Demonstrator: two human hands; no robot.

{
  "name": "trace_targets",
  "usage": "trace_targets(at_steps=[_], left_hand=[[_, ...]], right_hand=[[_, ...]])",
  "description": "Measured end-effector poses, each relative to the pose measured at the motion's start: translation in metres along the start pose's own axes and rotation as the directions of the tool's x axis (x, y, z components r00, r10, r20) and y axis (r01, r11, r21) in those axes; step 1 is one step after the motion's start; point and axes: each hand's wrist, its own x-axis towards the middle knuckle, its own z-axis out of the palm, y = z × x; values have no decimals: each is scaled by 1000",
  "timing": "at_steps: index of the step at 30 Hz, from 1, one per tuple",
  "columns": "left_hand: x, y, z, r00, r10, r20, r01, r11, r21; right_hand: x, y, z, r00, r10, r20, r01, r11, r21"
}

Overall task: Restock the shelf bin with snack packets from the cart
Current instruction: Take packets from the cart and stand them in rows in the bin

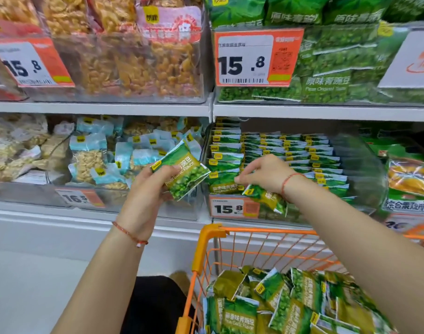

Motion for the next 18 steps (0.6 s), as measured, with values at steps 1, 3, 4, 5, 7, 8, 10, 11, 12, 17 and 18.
trace_targets(at_steps=[1,3,4,5,7,8,10,11,12,17,18], left_hand=[[3,-1,-1,1000,3,-8,-3,1000,1],[9,-4,-3,1000,27,-3,-27,999,17],[11,-6,-3,999,44,2,-44,998,39],[12,-8,-4,998,68,11,-69,995,71],[14,-10,-3,992,121,27,-123,985,118],[14,-11,-2,990,139,32,-142,981,131],[15,-11,0,983,175,56,-182,970,162],[17,-11,1,978,192,83,-205,963,178],[19,-11,3,971,209,119,-229,953,196],[34,-6,19,898,281,338,-416,793,446],[37,-5,21,885,293,362,-447,750,488]], right_hand=[[4,-2,2,1000,1,0,-1,1000,-24],[12,-5,8,1000,-6,-15,6,999,-35],[15,-4,10,1000,-8,-20,8,999,-32],[17,-4,13,999,-13,-30,12,999,-34],[22,-1,16,998,-38,-55,35,998,-44],[24,1,17,996,-53,-75,50,998,-45],[28,6,19,991,-60,-122,61,998,3],[30,8,19,988,-55,-145,63,997,49],[32,10,19,986,-51,-161,67,994,91],[37,10,10,990,-72,-121,94,978,186],[38,11,9,992,-66,-110,88,975,206]])
